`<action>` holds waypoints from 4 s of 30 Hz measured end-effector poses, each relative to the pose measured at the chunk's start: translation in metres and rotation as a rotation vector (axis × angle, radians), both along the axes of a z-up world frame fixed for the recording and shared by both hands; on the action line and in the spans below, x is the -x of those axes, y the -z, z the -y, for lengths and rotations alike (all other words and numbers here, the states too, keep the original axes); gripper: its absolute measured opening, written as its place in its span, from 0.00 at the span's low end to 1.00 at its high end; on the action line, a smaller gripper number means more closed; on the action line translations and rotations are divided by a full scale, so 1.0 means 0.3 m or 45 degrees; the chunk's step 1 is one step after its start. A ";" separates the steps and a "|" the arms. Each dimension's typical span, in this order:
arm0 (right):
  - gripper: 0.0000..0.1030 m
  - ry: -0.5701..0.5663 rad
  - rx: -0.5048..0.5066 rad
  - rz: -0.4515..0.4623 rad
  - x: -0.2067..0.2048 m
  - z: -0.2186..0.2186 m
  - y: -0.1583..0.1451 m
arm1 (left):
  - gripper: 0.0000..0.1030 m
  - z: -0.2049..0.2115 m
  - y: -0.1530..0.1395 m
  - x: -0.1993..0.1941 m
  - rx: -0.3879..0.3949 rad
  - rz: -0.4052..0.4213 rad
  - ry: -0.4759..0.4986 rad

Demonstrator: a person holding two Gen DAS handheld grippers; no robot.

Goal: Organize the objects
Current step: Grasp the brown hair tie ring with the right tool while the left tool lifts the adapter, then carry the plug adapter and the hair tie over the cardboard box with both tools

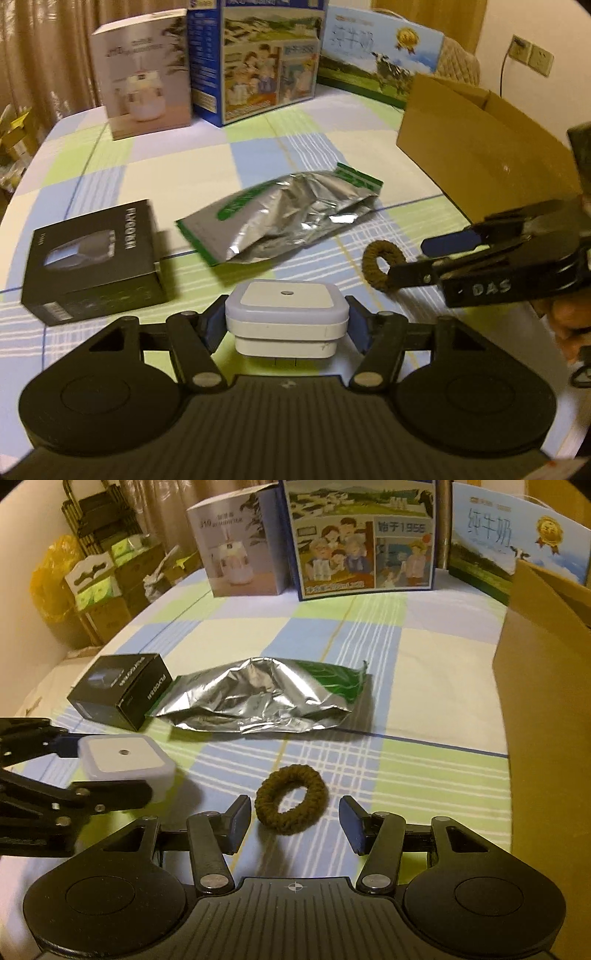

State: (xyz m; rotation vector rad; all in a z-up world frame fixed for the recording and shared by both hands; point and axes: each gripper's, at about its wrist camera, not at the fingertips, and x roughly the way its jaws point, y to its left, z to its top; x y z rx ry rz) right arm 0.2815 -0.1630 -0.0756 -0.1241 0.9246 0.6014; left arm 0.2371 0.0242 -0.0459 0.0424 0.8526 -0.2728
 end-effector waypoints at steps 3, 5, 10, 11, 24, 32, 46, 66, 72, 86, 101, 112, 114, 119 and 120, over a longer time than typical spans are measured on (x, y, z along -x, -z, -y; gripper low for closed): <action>0.49 -0.015 0.018 0.002 -0.008 -0.027 0.021 | 0.58 -0.013 0.006 0.011 -0.011 0.001 -0.011; 0.49 -0.031 0.037 0.030 -0.006 -0.044 0.030 | 0.58 -0.018 0.016 0.014 -0.020 -0.005 -0.012; 0.46 -0.036 0.073 0.054 -0.010 -0.073 0.038 | 0.58 -0.027 0.023 0.019 -0.017 -0.005 -0.014; 0.35 -0.036 0.095 0.060 -0.009 -0.079 0.037 | 0.58 -0.027 0.022 0.019 -0.016 -0.003 -0.013; 0.14 -0.017 0.054 0.035 0.007 -0.067 -0.013 | 0.58 -0.022 0.008 0.034 -0.002 0.010 -0.028; 0.14 0.006 -0.025 0.059 0.089 -0.019 -0.093 | 0.58 -0.018 -0.030 0.079 0.030 0.029 -0.063; 0.14 0.059 -0.101 0.058 0.298 0.111 -0.156 | 0.58 0.018 -0.092 0.263 0.076 0.067 -0.148; 0.14 0.087 -0.106 0.048 0.424 0.165 -0.140 | 0.58 0.055 -0.093 0.390 0.092 0.062 -0.148; 0.14 0.120 -0.120 0.072 0.469 0.205 -0.161 | 0.58 0.080 -0.127 0.424 0.091 0.101 -0.140; 0.14 0.199 -0.188 0.116 0.638 0.365 -0.282 | 0.58 0.233 -0.243 0.567 0.117 0.168 -0.077; 0.14 0.360 -0.192 0.272 0.680 0.691 -0.490 | 0.58 0.497 -0.401 0.611 0.128 0.238 0.077; 0.14 0.402 -0.143 0.310 0.656 0.848 -0.541 | 0.58 0.676 -0.490 0.564 0.134 0.280 0.179; 0.14 0.406 -0.134 0.317 0.645 0.861 -0.546 | 0.58 0.700 -0.499 0.554 0.135 0.282 0.192; 0.14 0.405 -0.120 0.332 0.624 0.896 -0.557 | 0.58 0.746 -0.516 0.527 0.141 0.283 0.211; 0.14 0.406 -0.118 0.335 0.617 0.901 -0.561 | 0.58 0.754 -0.518 0.521 0.142 0.283 0.214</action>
